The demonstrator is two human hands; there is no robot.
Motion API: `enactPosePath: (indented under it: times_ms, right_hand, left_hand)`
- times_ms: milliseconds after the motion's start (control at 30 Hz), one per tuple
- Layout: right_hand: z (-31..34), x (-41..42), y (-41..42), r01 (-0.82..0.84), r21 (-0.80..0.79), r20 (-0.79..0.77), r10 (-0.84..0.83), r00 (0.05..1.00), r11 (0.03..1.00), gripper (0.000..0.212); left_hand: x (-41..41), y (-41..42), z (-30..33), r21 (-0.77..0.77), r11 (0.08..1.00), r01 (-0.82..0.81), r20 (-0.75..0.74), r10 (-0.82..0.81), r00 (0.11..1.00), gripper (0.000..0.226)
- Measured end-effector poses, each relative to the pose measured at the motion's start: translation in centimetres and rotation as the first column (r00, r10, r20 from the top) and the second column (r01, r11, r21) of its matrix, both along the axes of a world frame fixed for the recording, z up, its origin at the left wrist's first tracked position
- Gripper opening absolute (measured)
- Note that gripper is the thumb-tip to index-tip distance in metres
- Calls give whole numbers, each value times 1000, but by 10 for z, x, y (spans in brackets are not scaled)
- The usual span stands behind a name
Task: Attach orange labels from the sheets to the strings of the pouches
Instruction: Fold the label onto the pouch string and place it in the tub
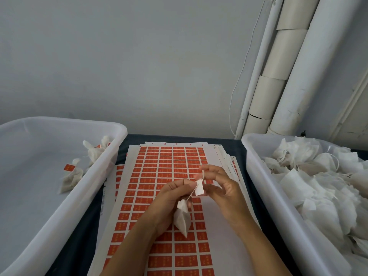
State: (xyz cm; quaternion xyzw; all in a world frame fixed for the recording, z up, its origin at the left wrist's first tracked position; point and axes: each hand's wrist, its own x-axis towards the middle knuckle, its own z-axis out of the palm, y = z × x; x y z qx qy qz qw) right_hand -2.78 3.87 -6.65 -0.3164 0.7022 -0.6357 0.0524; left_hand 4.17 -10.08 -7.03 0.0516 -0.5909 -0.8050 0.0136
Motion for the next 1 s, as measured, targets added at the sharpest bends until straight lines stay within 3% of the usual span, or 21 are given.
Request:
enactPosePath:
  times_ms: [67,133,233,367,500,567,733,867,1000]
  right_hand:
    - [-1,1,-1,18,64,-14,-17,1000,998,40]
    - [-2,1,0,79,120,-53,-74,996,990,48]
    - [-4,3,2,80,114,-42,-76,996,990,23]
    - [-3,11,2,-21,170,94,5,996,985,36]
    - [-5,13,-2,108,271,4,-114,994,957,20]
    - [-5,12,-3,126,251,-1,-130,992,960,12]
    - [-1,10,1,46,175,103,-65,993,984,16]
    - [0,9,3,-19,166,151,-7,989,986,16]
    - [1,11,4,-66,174,195,32,980,982,16]
  left_hand:
    - [0,-1,0,3,999,-40,9,40,999,21]
    - [0,0,-2,6,998,-62,14,62,998,22]
    - [0,1,-3,21,994,-110,13,110,994,22]
    - [-2,0,-5,57,984,-170,11,169,985,25]
    - [-4,1,-6,31,982,-187,-20,188,982,20]
    - [-5,1,-6,24,984,-174,-22,175,984,18]
    - [-5,1,-9,21,995,-101,-1,101,995,18]
    - [-4,-1,-8,21,1000,23,-32,-23,999,41]
    - [-4,-2,-8,-18,994,106,-65,-106,992,39]
